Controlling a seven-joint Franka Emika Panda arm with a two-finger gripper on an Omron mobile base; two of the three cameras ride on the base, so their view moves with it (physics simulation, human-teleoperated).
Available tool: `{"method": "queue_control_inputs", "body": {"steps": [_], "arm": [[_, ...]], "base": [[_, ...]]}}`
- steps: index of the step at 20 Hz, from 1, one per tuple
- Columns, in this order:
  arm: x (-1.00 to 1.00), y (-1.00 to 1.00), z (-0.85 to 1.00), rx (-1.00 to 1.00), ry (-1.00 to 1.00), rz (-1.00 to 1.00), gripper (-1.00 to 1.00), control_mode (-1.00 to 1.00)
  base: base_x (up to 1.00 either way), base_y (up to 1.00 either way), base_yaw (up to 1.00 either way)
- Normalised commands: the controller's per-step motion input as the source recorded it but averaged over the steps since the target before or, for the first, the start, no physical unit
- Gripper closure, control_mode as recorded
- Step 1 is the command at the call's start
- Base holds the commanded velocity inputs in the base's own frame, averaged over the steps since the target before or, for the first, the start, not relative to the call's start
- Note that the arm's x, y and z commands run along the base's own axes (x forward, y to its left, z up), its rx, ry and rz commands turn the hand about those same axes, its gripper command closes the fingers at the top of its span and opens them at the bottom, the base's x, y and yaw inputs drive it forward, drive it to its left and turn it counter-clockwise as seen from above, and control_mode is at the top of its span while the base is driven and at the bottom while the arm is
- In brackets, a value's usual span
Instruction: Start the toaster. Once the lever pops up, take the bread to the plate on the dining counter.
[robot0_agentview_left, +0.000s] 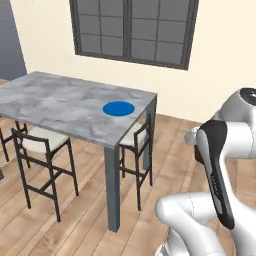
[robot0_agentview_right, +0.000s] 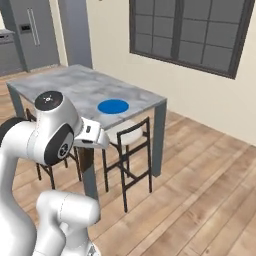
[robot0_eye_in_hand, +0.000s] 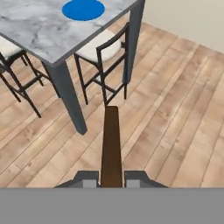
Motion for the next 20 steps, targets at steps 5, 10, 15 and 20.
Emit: {"method": "queue_control_inputs", "body": {"steps": [5, 10, 15, 20], "arm": [[0.00, 0.00, 0.00, 0.00, 0.00, 0.00, 1.00, 1.00], [0.00, 0.00, 0.00, 0.00, 0.00, 0.00, 1.00, 1.00], [0.00, 0.00, 0.00, 0.00, 0.00, 0.00, 1.00, 1.00], [0.00, 0.00, 0.00, 0.00, 0.00, 0.00, 1.00, 1.00]], "base": [[0.51, -0.59, 0.40], [0.37, -0.67, 0.39], [0.26, -0.55, 0.44], [0.27, -0.48, 0.53]]}}
